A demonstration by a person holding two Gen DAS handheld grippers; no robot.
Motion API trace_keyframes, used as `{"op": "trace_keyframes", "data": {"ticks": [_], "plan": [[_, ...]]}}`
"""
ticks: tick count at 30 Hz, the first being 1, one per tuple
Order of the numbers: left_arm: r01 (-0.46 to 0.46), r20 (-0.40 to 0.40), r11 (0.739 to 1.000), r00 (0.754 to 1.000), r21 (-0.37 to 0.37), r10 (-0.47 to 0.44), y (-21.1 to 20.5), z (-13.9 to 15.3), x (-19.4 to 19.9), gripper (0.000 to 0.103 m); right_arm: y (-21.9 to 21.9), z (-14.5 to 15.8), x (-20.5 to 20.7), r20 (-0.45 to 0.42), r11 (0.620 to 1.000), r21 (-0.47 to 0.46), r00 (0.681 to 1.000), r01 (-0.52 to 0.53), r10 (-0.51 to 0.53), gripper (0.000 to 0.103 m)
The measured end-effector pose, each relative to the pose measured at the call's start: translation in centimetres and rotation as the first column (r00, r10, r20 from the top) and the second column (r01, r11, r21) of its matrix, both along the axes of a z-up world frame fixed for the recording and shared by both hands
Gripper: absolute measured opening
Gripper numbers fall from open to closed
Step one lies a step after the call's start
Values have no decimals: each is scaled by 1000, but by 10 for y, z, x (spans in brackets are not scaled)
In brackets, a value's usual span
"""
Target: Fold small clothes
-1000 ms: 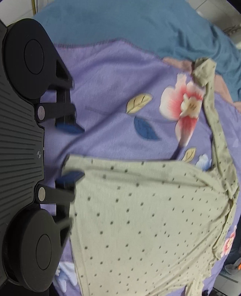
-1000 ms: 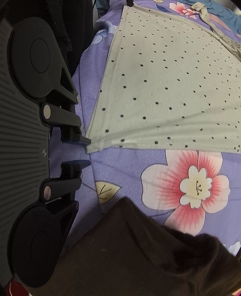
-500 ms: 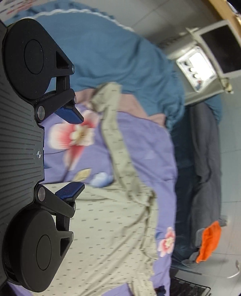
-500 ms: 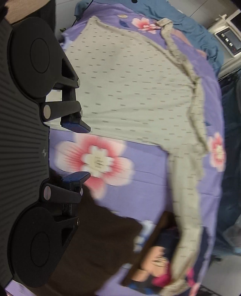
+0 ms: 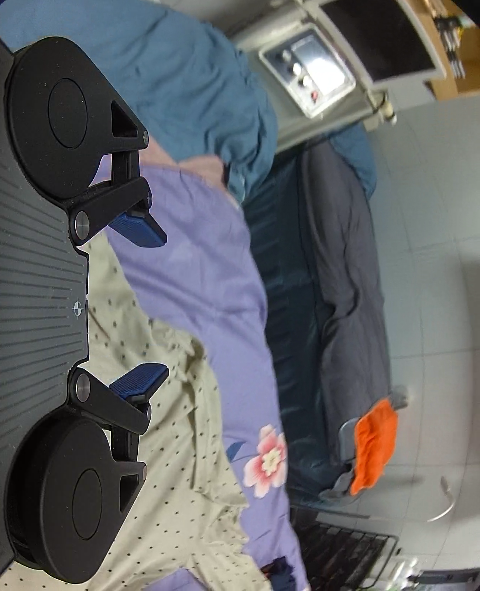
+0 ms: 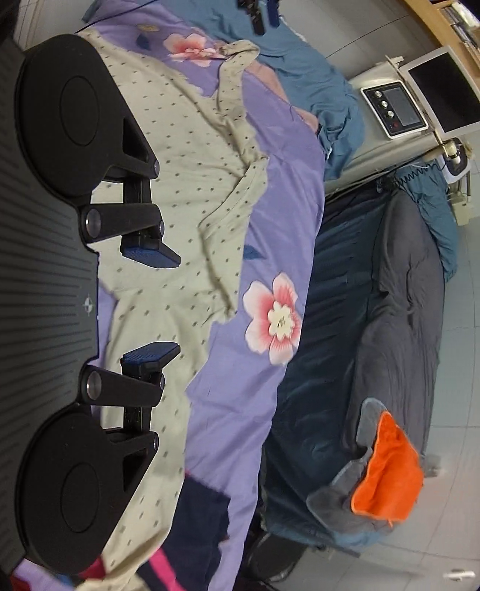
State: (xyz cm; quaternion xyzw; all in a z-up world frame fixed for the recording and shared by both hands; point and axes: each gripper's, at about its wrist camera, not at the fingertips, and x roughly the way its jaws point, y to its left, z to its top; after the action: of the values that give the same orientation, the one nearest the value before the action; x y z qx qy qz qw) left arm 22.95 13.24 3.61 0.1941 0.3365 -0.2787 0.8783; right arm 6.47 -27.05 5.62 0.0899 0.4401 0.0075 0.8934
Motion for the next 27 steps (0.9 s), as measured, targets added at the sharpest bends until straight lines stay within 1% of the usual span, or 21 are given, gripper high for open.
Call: {"op": "trace_keyframes", "data": {"ticks": [1,3,5,7,9,10,12,13,15,17,18,20,22,23,24,25,26,27], "plan": [[6,-7,1000,1000,15,-6,-9,-11,4,103,6,-7,11,-10,1000,11,1000,-11,11,50],[5,-29,1000,1000,30,-4,-23,-31,13,103,14,-25,32,-35,995,95,999,2,1,49],[-20,-47,1000,999,21,21,-32,-47,26,103,20,-45,50,-50,981,188,998,47,-38,48],[-47,-73,999,996,-9,47,-40,-58,44,103,25,-66,64,-70,960,259,994,103,-87,48],[-34,-74,999,997,-31,32,-51,-65,60,103,27,-87,76,-101,935,316,985,163,-138,48],[-3,-70,1000,998,-31,1,-59,-69,65,103,27,-97,82,-117,919,342,980,194,-164,48],[65,-90,998,994,2,-65,-78,-81,72,103,26,-115,93,-148,885,388,965,256,-215,48],[76,-116,997,990,6,-75,-86,-87,74,103,25,-122,97,-161,866,410,957,288,-242,48],[75,-183,997,980,-32,-79,-95,-99,78,103,25,-134,105,-177,831,446,942,334,-284,48],[56,-225,995,972,-83,-73,-101,-109,82,103,26,-145,112,-198,807,452,925,379,-324,48],[41,-245,994,967,-96,-64,-104,-115,84,103,27,-151,114,-211,794,457,916,402,-342,48],[15,-273,994,961,-108,-44,-111,-124,90,103,29,-160,116,-230,757,495,904,428,-361,46],[-19,-294,992,956,-125,-19,-115,-130,97,96,32,-166,119,-238,729,523,897,442,-373,42],[-41,-302,991,953,-124,2,-116,-133,101,86,34,-168,121,-239,724,525,894,447,-379,41],[-64,-305,990,952,-124,23,-116,-133,105,81,35,-170,123,-240,722,525,892,451,-383,34],[-83,-305,986,952,-143,35,-115,-131,109,77,35,-172,125,-246,717,523,888,460,-389,22],[-98,-304,980,952,-171,42,-113,-128,113,66,34,-173,126,-251,709,523,881,473,-402,16],[-115,-300,973,952,-199,51,-111,-122,117,60,33,-171,127,-244,701,530,877,477,-413,12]]}}
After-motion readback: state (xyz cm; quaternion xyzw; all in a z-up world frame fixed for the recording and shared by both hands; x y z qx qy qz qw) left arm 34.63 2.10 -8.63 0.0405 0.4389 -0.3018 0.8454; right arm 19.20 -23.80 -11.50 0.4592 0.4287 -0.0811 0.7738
